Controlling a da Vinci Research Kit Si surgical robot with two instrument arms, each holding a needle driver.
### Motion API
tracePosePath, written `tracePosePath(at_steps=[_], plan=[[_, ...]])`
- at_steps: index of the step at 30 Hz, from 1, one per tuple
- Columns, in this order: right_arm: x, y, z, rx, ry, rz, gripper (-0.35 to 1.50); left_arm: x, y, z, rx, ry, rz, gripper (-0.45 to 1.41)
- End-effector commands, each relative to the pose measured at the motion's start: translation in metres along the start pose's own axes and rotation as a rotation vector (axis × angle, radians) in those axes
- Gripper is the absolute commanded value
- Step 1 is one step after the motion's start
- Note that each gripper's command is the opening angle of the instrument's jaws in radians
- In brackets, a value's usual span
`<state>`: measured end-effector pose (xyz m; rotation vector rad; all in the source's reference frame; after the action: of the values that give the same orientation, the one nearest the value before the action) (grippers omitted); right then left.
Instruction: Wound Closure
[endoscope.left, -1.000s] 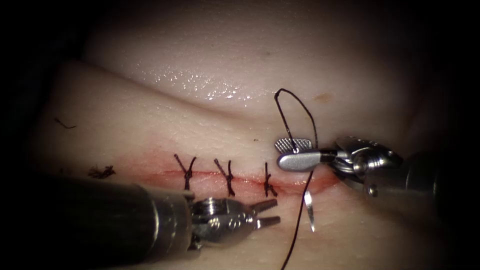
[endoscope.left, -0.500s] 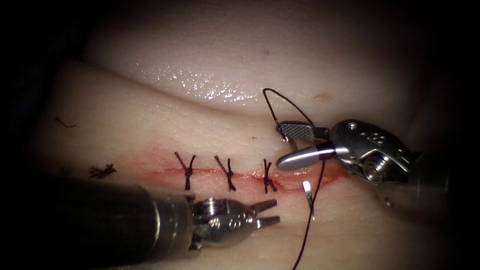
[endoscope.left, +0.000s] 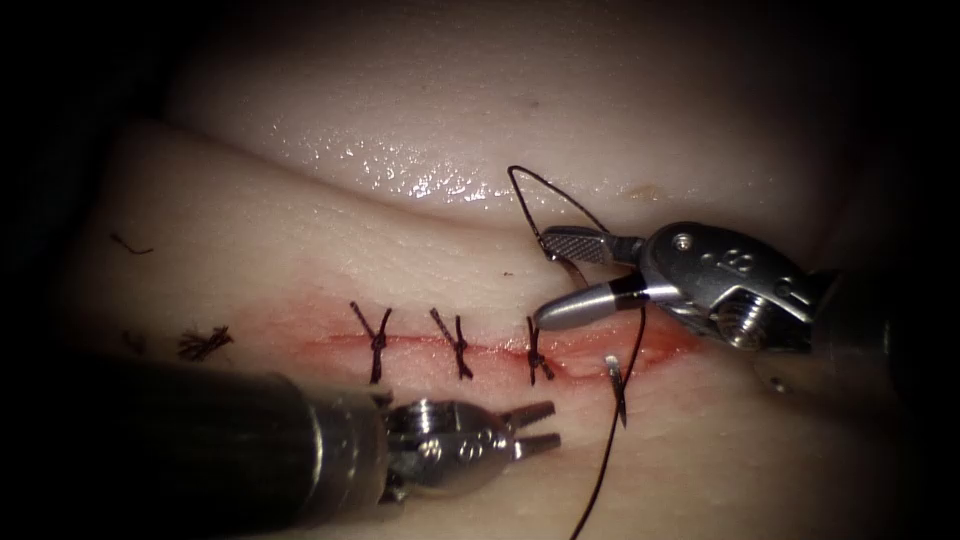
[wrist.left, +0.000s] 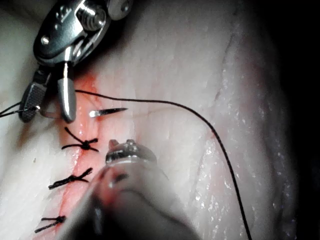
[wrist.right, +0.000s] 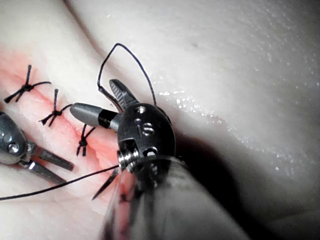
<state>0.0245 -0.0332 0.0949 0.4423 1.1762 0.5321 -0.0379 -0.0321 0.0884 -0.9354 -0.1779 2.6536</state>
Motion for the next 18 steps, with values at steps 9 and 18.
tracePosePath(at_steps=[9,18], plan=[[0.0003,0.0004,0.0016,-0.086,-0.095,-0.023,-0.35,-0.0005,0.0007,0.0001,-0.007,0.003,0.011,0.15],[0.0008,-0.0005,0.0002,-0.125,-0.115,0.049,-0.35,-0.0005,0.0007,0.0001,-0.006,0.002,0.01,0.15]])
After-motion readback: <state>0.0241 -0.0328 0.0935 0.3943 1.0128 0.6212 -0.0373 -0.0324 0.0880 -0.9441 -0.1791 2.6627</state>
